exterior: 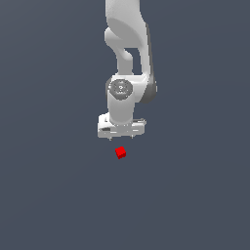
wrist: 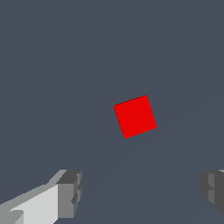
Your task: Pick up the red cube and move it to a goal position.
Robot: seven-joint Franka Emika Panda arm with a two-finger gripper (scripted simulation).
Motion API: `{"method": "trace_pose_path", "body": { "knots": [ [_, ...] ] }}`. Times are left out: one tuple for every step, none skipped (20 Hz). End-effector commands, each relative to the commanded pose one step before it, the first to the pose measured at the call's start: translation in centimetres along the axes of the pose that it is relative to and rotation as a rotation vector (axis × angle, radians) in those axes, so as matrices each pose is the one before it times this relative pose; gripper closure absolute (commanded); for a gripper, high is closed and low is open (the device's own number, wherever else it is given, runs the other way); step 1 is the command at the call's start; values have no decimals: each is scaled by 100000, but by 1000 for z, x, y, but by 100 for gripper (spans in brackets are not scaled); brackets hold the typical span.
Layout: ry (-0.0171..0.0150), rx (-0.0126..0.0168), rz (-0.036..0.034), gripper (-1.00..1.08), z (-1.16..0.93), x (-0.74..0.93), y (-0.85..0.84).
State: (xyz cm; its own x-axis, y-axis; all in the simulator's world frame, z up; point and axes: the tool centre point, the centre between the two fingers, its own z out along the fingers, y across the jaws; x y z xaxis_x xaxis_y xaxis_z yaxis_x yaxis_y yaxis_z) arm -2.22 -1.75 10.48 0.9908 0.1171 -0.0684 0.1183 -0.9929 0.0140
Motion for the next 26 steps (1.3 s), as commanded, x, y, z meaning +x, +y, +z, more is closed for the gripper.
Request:
{"method": "trace_pose_path", "body": {
  "knots": [
    [1013,54,-4817,-92,1281,499,216],
    [498,24,-2258,-92,585,248,99],
    [531,26,-2407,-92,623,267,105],
    [529,26,-2395,-92,620,268,104],
    [502,25,-2273,-92,588,256,99],
    [476,24,-2149,-92,556,243,93],
    [448,22,-2025,-92,524,231,88],
    [419,19,-1902,-92,490,220,82],
    [389,17,-1776,-92,456,209,76],
    [359,14,-1648,-92,422,197,71],
    [329,12,-1518,-92,388,183,65],
    [299,10,-1381,-92,353,167,60],
    [269,9,-1242,-92,317,151,54],
    [238,8,-1101,-92,280,135,47],
    [205,6,-957,-92,243,118,41],
    [173,4,-813,-92,206,102,35],
    [140,2,-671,-92,167,87,28],
    [105,0,-522,-92,129,70,23],
    [71,-2,-381,-92,90,56,15],
    [37,-4,-236,-92,52,41,8],
    [2,-6,-84,-92,13,24,5],
    [0,0,0,-92,-20,13,-12],
    [0,0,0,108,0,0,0],
    [0,0,0,108,0,0,0],
    [0,0,0,108,0,0,0],
    [0,0,0,108,0,0,0]
  ]
}}
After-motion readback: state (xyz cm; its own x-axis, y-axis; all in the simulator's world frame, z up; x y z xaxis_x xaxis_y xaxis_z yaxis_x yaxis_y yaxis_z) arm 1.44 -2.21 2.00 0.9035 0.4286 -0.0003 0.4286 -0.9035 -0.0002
